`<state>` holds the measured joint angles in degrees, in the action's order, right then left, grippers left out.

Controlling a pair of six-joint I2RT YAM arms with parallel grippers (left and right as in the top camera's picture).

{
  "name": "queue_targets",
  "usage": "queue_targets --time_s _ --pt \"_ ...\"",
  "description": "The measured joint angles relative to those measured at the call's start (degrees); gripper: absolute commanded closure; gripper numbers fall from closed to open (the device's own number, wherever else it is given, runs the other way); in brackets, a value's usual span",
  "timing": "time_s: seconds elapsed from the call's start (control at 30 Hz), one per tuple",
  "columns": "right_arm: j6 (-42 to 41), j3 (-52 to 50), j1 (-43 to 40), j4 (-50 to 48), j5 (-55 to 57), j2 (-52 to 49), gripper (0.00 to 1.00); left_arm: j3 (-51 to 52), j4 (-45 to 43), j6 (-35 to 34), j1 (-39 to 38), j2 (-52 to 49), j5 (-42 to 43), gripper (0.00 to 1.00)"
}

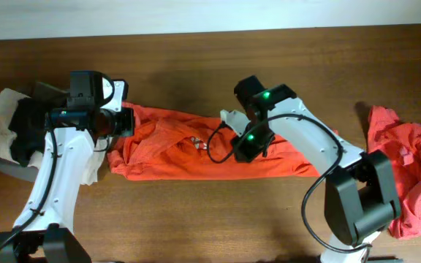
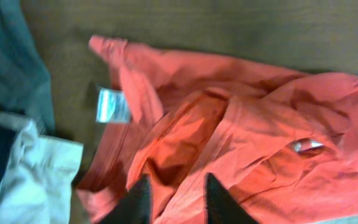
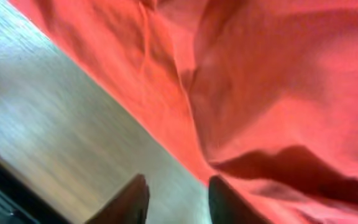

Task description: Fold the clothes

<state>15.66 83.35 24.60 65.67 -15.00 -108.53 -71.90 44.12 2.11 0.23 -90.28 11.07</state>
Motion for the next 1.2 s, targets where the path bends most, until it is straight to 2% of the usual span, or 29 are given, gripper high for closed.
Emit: queue_targets --time_s 0.17,0.23,0.53,0.57,0.6,0.63,0.7,0.73,0.9,1.03,1.2 --pt "-0.74 0.00 0.04 -2.12 1.88 0.00 0.53 0.00 -1.07 0.59 -2.58 -0.31 1.31 0.41" --pt "-0.92 0.00 0.04 -4.57 1.77 0.00 0.51 0.00 -2.21 1.60 -4.24 -1.18 1.73 0.37" --pt "-0.94 0.00 0.04 -6.54 0.90 0.00 0.53 0.00 -10.14 4.98 -9.22 -13.03 2.38 0.36" --pt "-0.92 0.00 0.04 -6.56 0.79 0.00 0.52 0.00 -10.84 5.07 -9.22 -14.27 2.40 0.40" --pt "-0.96 0.00 0.04 -6.56 0.74 0.00 0.52 0.00 -11.26 5.22 -9.20 -15.04 2.40 0.50" --pt "-0.94 0.00 0.04 -6.56 0.68 0.00 0.52 0.00 -11.47 5.44 -9.16 -15.56 2.40 0.63" --pt "-1.20 0.00 0.04 -6.58 0.57 0.00 0.52 0.02 -11.23 5.79 -9.16 -16.41 2.49 0.96" --pt "-1.57 0.00 0.04 -6.62 0.57 0.00 0.52 0.02 -10.75 5.84 -9.16 -16.61 2.67 0.99" --pt "-2.05 0.00 0.04 -7.04 0.57 0.00 0.53 0.00 -4.87 6.03 -9.16 -16.72 5.07 1.00" --pt "-2.19 0.00 0.04 -7.58 0.57 0.00 0.53 -0.92 3.58 5.81 -9.16 -15.91 5.75 0.99" --pt "-2.19 0.00 0.04 -8.90 0.57 0.00 0.52 -2.82 11.61 3.61 -9.18 -11.72 6.16 0.99"
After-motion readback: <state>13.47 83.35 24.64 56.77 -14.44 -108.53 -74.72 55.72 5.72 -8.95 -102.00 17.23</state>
